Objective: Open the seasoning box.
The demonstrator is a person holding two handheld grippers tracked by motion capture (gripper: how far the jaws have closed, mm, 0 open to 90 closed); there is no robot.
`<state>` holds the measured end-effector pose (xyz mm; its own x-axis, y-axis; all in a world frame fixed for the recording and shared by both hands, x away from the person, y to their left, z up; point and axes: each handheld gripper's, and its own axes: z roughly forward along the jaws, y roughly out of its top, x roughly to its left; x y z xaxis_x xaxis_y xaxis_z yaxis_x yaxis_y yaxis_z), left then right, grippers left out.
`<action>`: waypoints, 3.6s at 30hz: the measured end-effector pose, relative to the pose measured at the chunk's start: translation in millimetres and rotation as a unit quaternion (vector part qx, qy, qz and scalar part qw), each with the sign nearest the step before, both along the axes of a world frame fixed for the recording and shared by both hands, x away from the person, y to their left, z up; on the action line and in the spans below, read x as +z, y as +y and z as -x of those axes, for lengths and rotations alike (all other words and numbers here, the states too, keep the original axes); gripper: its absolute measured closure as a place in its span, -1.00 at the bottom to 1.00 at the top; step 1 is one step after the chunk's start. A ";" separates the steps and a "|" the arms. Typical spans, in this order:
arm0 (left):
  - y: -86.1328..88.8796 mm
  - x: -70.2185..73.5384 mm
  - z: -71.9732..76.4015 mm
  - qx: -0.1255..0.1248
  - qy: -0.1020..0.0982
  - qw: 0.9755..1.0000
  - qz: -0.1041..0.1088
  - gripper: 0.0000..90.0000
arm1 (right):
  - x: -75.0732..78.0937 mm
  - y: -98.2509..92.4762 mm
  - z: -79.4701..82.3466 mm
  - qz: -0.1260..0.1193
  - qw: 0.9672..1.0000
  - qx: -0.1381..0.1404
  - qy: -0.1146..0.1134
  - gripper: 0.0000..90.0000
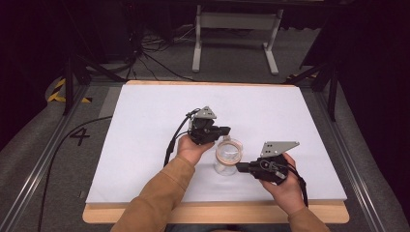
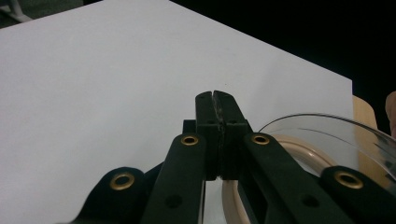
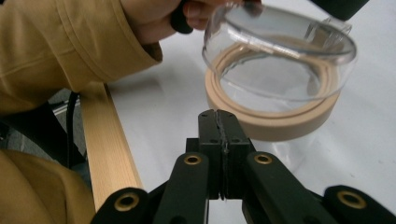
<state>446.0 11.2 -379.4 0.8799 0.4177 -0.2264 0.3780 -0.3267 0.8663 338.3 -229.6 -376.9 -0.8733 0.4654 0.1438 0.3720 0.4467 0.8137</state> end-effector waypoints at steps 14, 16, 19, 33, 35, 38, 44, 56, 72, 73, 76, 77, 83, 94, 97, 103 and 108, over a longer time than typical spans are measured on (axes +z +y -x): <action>0.1 -0.3 -1.1 0.001 0.004 1.000 0.003 0.99 | 4.3 7.5 -2.9 -0.007 1.000 -0.001 -0.005 1.00; -0.1 -0.6 -1.5 0.002 0.003 1.000 0.005 0.99 | 4.0 7.7 -2.9 -0.005 1.000 -0.001 -0.006 1.00; -0.3 -0.9 -1.5 0.003 0.005 1.000 0.006 0.99 | 3.0 6.9 -3.6 -0.007 1.000 -0.003 0.000 1.00; 6.3 0.6 0.5 0.014 0.004 1.000 -0.006 0.98 | 3.5 2.8 -5.0 -0.015 1.000 -0.008 -0.002 1.00; 12.1 2.4 3.2 0.019 -0.002 1.000 -0.013 0.98 | 5.5 3.2 -5.6 -0.016 1.000 -0.007 -0.005 1.00; 21.9 6.8 6.9 0.029 -0.006 1.000 -0.008 0.97 | 8.7 4.0 -7.5 -0.019 1.000 -0.003 -0.012 1.00; 42.7 13.0 15.6 0.049 -0.015 0.999 -0.015 0.96 | 16.2 4.9 -12.9 -0.026 0.999 0.004 -0.025 1.00; 79.0 13.6 32.5 0.089 -0.019 0.996 -0.014 0.95 | 28.2 8.8 -30.6 -0.038 0.998 0.018 -0.041 1.00; 112.3 7.7 50.3 0.122 -0.012 0.992 -0.034 0.94 | 35.5 9.4 -56.8 -0.053 0.997 0.019 -0.047 1.00; 114.4 7.3 51.7 0.124 -0.010 0.992 -0.036 0.94 | 35.5 9.4 -58.8 -0.053 0.997 0.019 -0.049 1.00; 119.0 6.0 53.9 0.130 -0.010 0.991 -0.037 0.94 | 34.8 8.7 -64.8 -0.055 0.997 0.017 -0.046 1.00; 120.6 5.8 54.7 0.130 -0.008 0.991 -0.040 0.94 | 34.5 8.6 -66.1 -0.055 0.997 0.016 -0.047 1.00; 127.7 4.3 59.4 0.141 -0.002 0.989 -0.038 0.94 | 30.0 6.3 -77.1 -0.055 0.998 0.005 -0.040 1.00; 129.8 3.4 59.4 0.140 -0.003 0.989 -0.040 0.92 | 22.6 4.3 -84.5 -0.046 0.998 -0.006 -0.031 1.00; 128.5 4.4 59.6 0.138 -0.004 0.989 -0.043 0.91 | 26.8 4.1 -81.0 -0.047 0.998 -0.003 -0.038 1.00; 126.9 12.6 62.4 0.127 -0.020 0.989 -0.071 0.83 | 37.0 -4.7 -74.3 -0.050 0.998 -0.007 -0.049 0.89; 129.8 16.8 62.2 0.121 -0.027 0.989 -0.084 0.77 | 44.1 -18.4 -70.1 -0.063 0.996 -0.024 -0.058 0.59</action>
